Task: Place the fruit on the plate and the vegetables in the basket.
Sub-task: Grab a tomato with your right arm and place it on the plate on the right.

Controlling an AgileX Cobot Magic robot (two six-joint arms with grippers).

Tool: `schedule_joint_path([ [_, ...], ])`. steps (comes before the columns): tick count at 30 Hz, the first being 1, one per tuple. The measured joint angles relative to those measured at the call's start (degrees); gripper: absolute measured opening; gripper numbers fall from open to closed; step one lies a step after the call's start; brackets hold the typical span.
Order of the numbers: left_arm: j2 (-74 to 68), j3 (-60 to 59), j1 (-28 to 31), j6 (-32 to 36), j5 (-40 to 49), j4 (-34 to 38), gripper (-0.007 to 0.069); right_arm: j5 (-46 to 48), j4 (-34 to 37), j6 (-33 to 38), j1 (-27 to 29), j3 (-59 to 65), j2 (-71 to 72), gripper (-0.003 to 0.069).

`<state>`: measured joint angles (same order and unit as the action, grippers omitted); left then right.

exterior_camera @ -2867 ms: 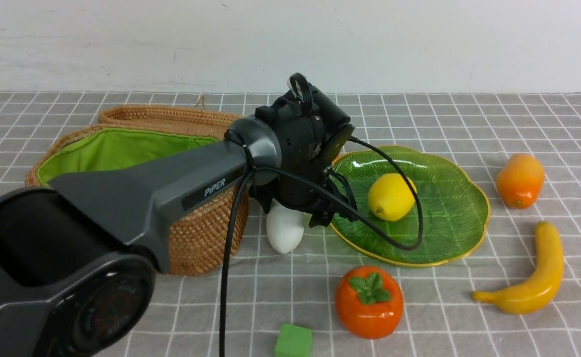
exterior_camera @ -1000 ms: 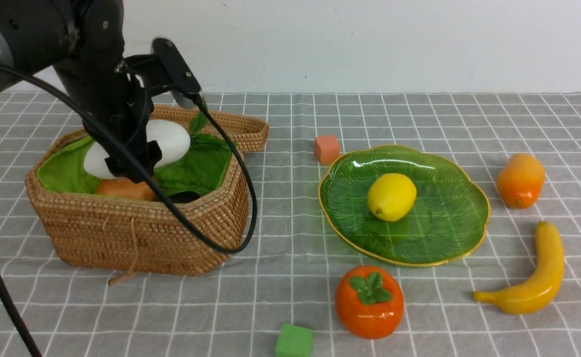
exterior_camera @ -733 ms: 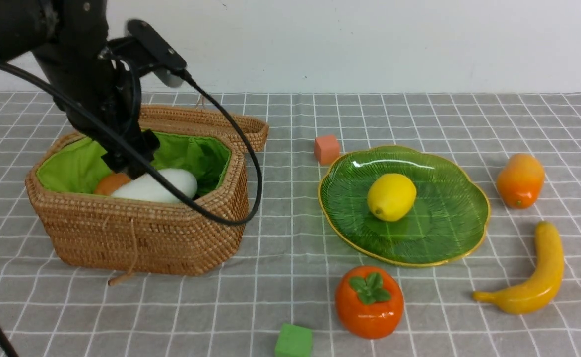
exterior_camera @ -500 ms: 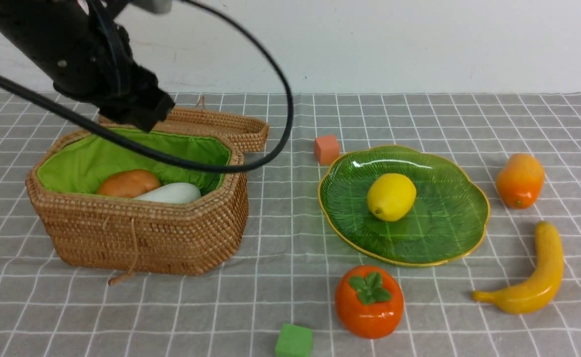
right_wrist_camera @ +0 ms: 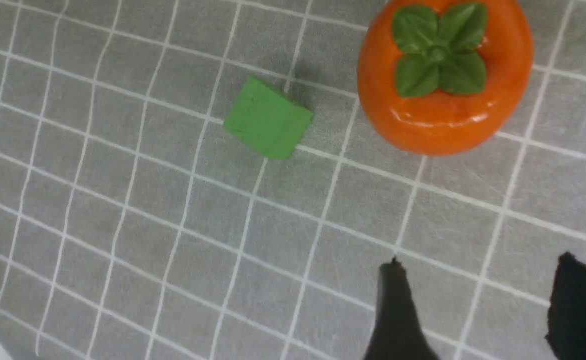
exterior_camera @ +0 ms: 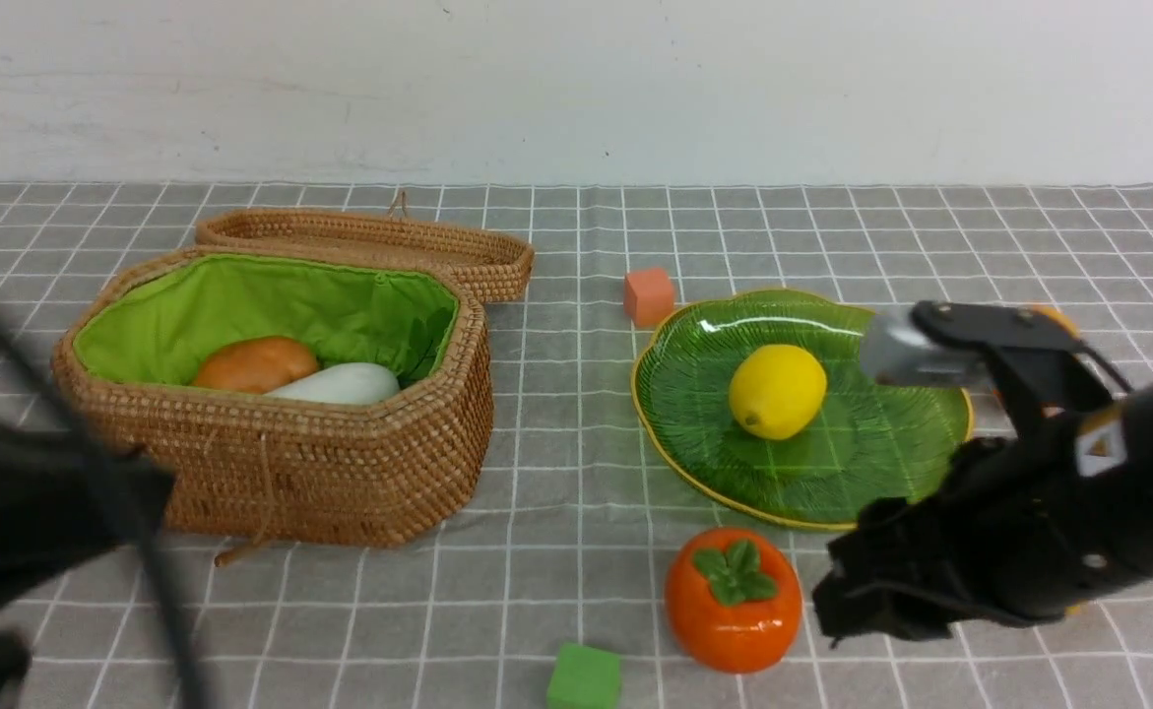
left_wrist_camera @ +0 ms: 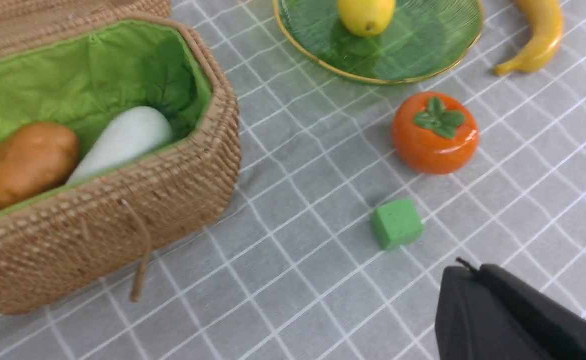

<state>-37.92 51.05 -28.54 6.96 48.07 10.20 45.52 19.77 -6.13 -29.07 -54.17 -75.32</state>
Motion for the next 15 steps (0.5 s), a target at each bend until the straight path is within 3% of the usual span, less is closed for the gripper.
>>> schedule_joint_path([
  [4,12.0,-10.9,0.0,1.7,-8.0,2.9,-0.0013,-8.0,0.4,-2.3,0.0,0.0,-8.6,0.0549],
  [15,16.4,-13.0,0.0,2.0,-8.2,6.4,-0.0013,-18.3,2.4,-4.4,2.5,-0.3,-18.6,0.0584],
])
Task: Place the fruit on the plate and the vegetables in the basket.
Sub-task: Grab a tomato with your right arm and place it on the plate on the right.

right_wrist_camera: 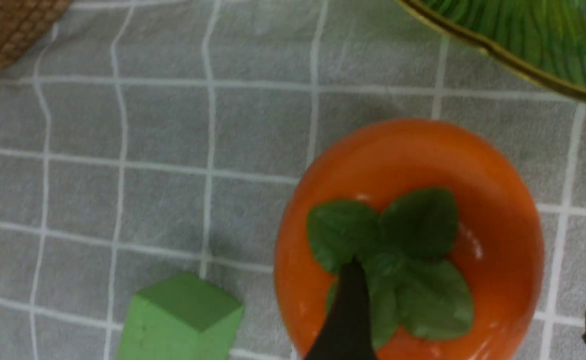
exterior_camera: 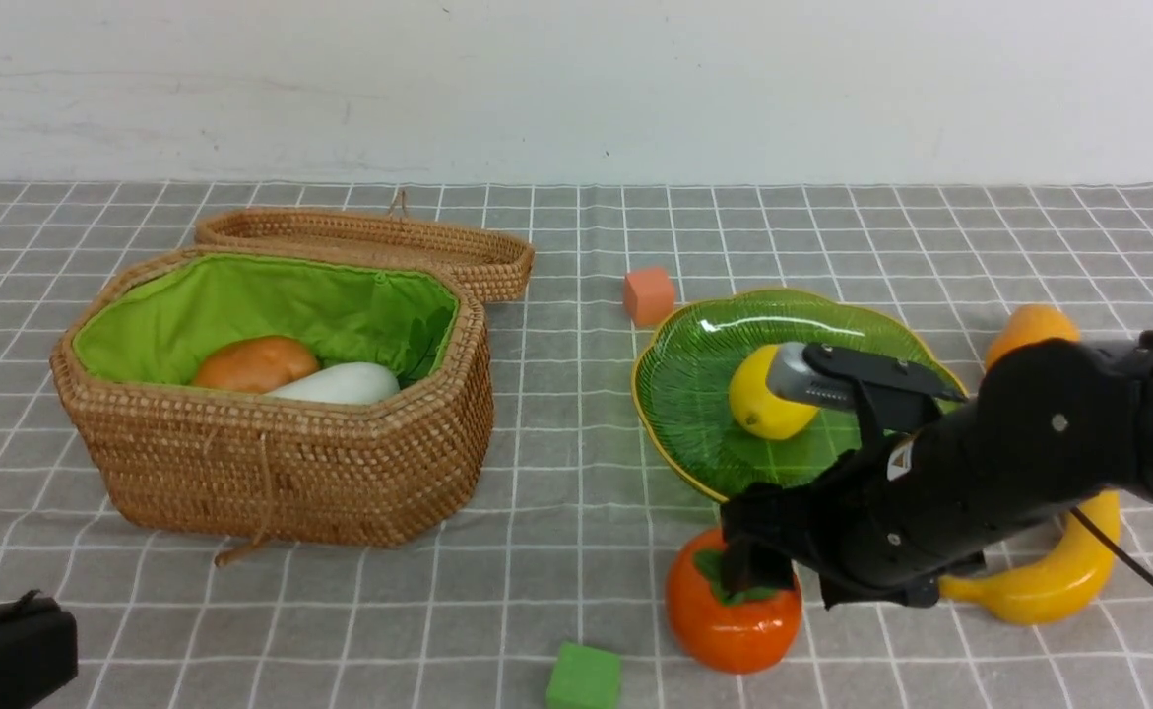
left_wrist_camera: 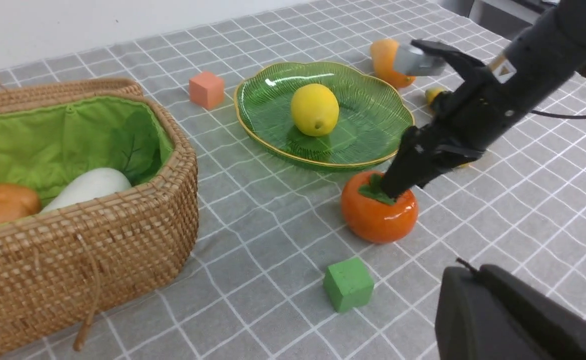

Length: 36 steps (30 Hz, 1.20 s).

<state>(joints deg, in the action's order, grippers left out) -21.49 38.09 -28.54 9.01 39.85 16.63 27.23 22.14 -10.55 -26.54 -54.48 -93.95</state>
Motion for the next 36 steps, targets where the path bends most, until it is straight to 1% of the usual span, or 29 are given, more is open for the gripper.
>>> schedule_joint_path([
  [4,0.0,0.0,0.0,0.0,1.2,0.1,-0.0013,-0.5,2.7,0.6,0.2,-0.1,-1.7,0.0584],
  [6,0.0,0.0,0.0,0.0,2.1,0.1,-0.0013,-0.7,5.9,2.3,0.2,-0.5,-3.2,0.0586],
  [9,0.0,0.0,0.0,0.0,2.6,0.2,-0.0013,-1.0,8.4,4.0,0.2,-0.8,-4.0,0.0587],
  [12,0.0,0.0,0.0,0.0,3.3,0.2,-0.0013,-1.3,13.0,7.1,0.2,-1.0,-5.1,0.0589],
  [18,0.0,0.0,0.0,0.0,3.4,0.2,-0.0013,-1.3,18.2,14.3,0.0,-1.0,-5.6,0.0588],
  [23,0.0,0.0,0.0,0.0,3.4,0.2,-0.0013,-1.3,19.8,18.5,-1.1,-1.0,-6.2,0.0575],
  [25,0.0,0.0,0.0,0.0,3.4,0.2,-0.0013,-1.4,20.7,19.2,-1.5,-1.0,-6.8,0.0543],
  [26,0.0,0.0,0.0,0.0,3.4,0.2,-0.0013,-1.4,20.7,19.2,-1.5,-1.0,-6.9,0.0539],
  [28,0.0,0.0,0.0,0.0,3.5,0.2,-0.0013,-1.5,21.3,19.7,-1.5,-1.2,-7.2,0.0498],
  [33,0.0,0.0,0.0,0.0,3.5,0.2,-0.0013,-1.2,21.5,21.6,-1.5,-1.2,-6.5,0.0496],
  [36,0.0,0.0,0.0,0.0,3.5,0.2,-0.0013,1.0,20.2,22.2,-1.4,-0.8,-2.9,0.0496],
])
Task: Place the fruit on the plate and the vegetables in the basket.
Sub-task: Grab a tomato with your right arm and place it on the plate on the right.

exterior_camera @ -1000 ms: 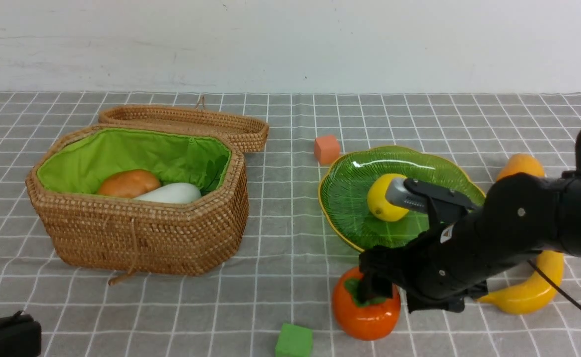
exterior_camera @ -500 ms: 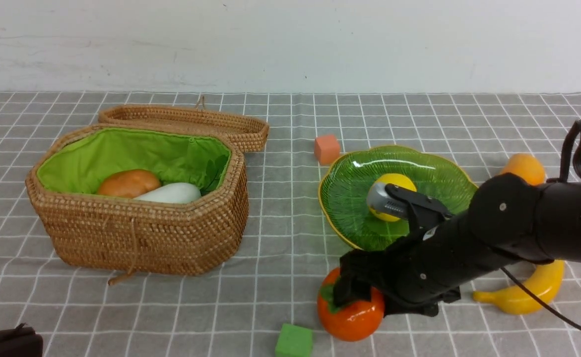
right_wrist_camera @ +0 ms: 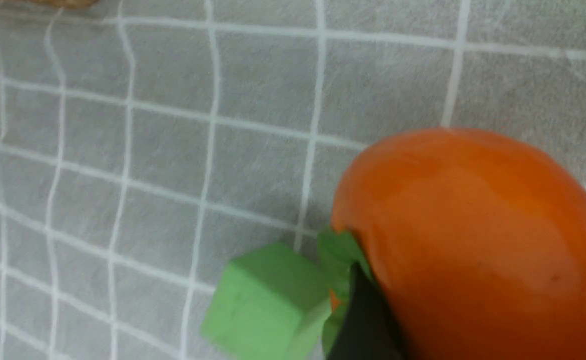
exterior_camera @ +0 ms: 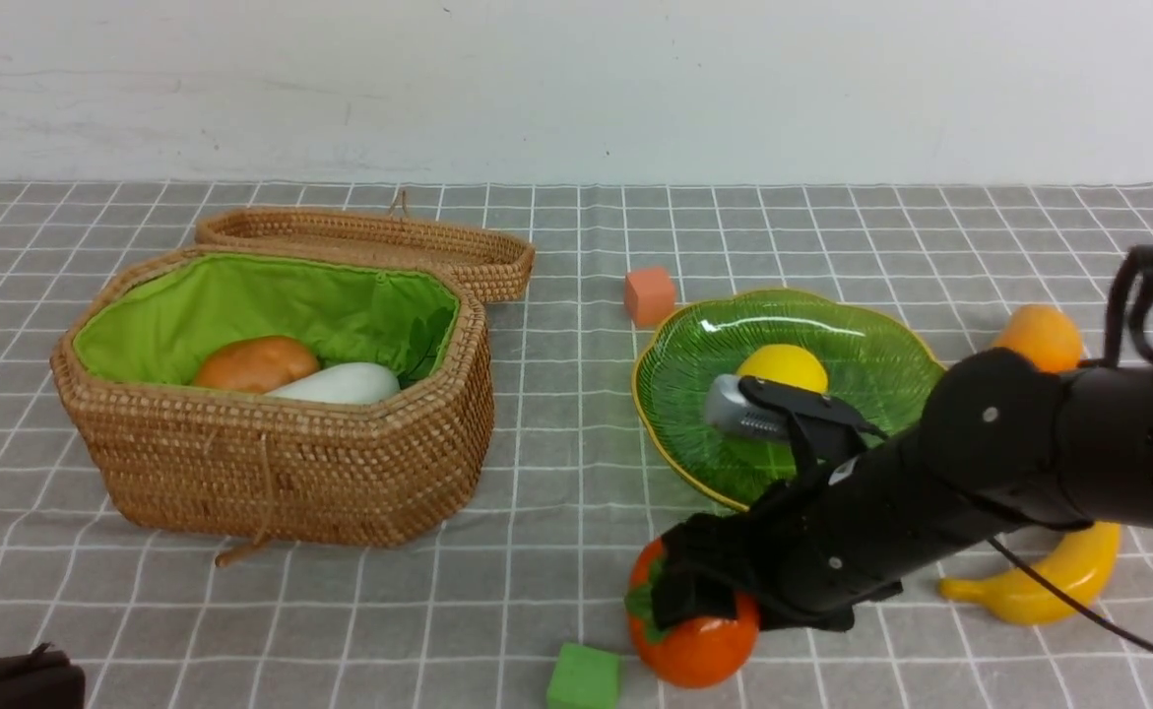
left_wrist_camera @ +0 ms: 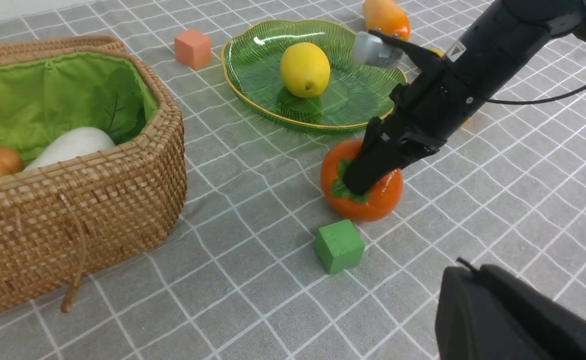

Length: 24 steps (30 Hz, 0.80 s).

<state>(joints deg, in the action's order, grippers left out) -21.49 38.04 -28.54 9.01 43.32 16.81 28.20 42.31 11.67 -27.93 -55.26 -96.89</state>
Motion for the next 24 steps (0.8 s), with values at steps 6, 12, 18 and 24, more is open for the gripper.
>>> schedule_joint_path([
  [6,0.0,-0.1,0.0,0.0,-5.2,2.0,-0.0013,-0.7,-2.0,0.1,8.1,-1.9,9.9,0.0496],
  [12,0.0,-0.1,0.0,0.0,-6.2,3.0,-0.0013,-10.8,-2.5,1.0,16.6,-2.5,6.0,0.0496],
  [18,0.0,-0.1,0.0,0.0,-5.1,3.2,-0.0013,-12.4,-2.5,5.0,17.7,-5.5,-1.8,0.0501],
  [24,0.0,-0.1,0.0,0.0,-3.3,3.2,-0.0013,-10.1,-8.3,5.8,18.0,-6.2,-2.4,0.0673],
])
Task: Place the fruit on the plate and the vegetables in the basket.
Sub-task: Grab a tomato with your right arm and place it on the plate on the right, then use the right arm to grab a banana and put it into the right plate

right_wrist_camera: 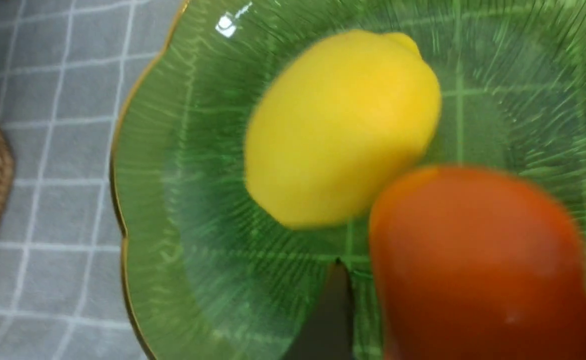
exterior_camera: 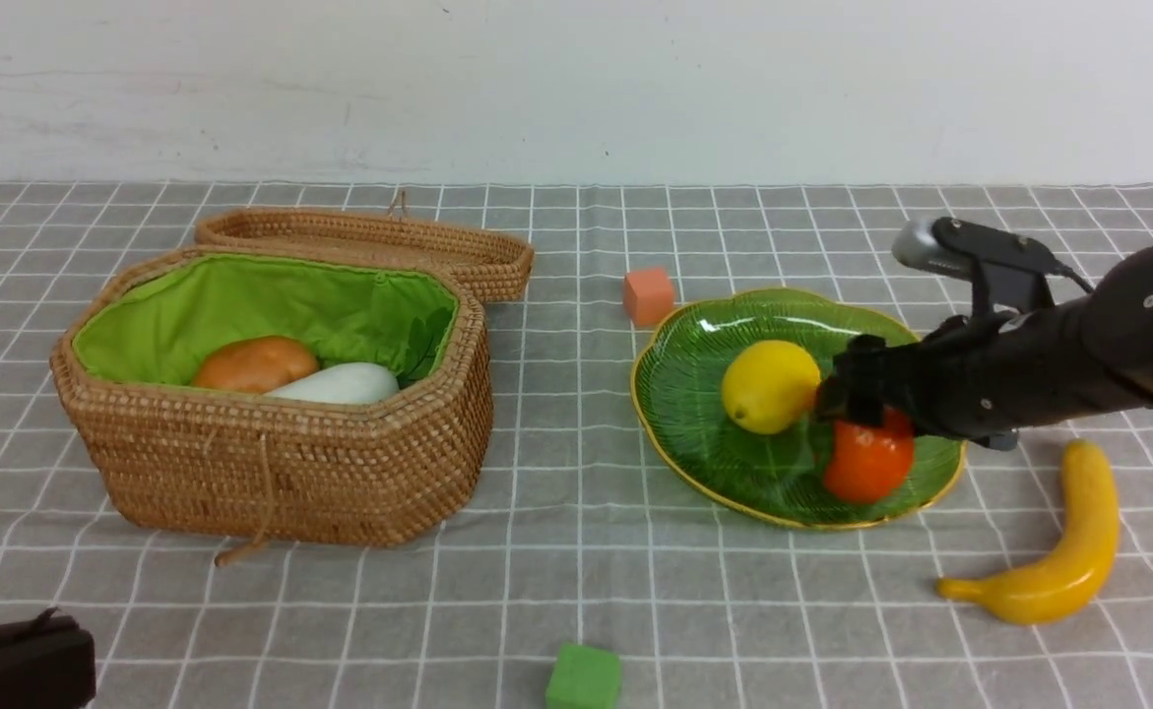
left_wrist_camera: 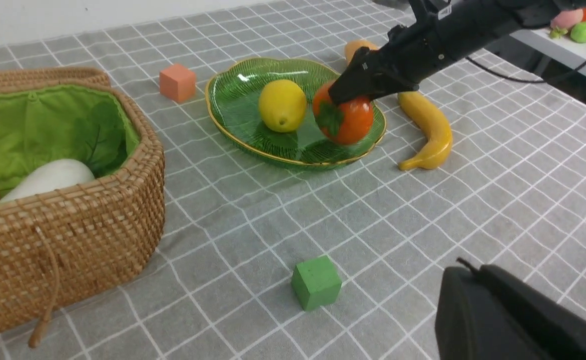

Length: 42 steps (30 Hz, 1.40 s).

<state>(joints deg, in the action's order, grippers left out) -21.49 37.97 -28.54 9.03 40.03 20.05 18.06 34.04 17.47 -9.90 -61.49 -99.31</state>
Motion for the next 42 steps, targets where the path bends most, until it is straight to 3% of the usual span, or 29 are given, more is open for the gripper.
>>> schedule_joint_path([
  [4,0.0,0.0,0.0,0.0,0.2,0.0,-0.0013,6.2,-3.2,-2.2,1.8,-0.8,2.4,0.0664],
  [10,0.0,0.0,0.0,0.0,0.6,0.2,-0.0013,24.9,-18.6,-18.1,11.9,-1.5,10.4,0.0556],
  [11,0.0,0.0,0.0,0.0,0.6,0.2,-0.0013,24.9,-18.6,-18.1,11.9,-1.5,10.4,0.0556],
  [14,0.0,0.0,0.0,0.0,0.6,0.2,-0.0013,25.8,-26.1,-28.0,16.0,2.4,9.6,0.0533],
  [16,0.0,0.0,0.0,0.0,0.6,0.2,-0.0013,22.8,-26.7,-29.8,16.3,3.9,8.2,0.0531],
  [21,0.0,0.0,0.0,0.0,0.6,0.2,-0.0013,15.5,-24.6,-30.0,16.2,4.3,3.6,0.0529],
  [27,0.0,0.0,0.0,0.0,0.6,0.4,-0.0013,15.0,-24.2,-29.6,16.2,4.3,-1.1,0.0523],
  [31,0.0,0.0,0.0,0.1,0.6,0.4,-0.0013,15.3,-24.0,-26.6,16.2,4.3,-2.5,0.0423],
  [33,0.0,0.0,0.0,0.2,0.7,0.4,-0.0013,15.5,-23.9,-24.4,16.2,4.3,-2.5,0.0324],
  [39,0.0,0.0,0.0,1.5,0.8,0.4,-0.0012,23.0,-23.1,-21.2,16.2,2.9,1.3,0.0316],
  [42,0.0,0.0,0.0,1.5,0.8,0.4,-0.0011,28.2,-19.1,-20.3,15.9,-1.2,6.1,0.0316],
])
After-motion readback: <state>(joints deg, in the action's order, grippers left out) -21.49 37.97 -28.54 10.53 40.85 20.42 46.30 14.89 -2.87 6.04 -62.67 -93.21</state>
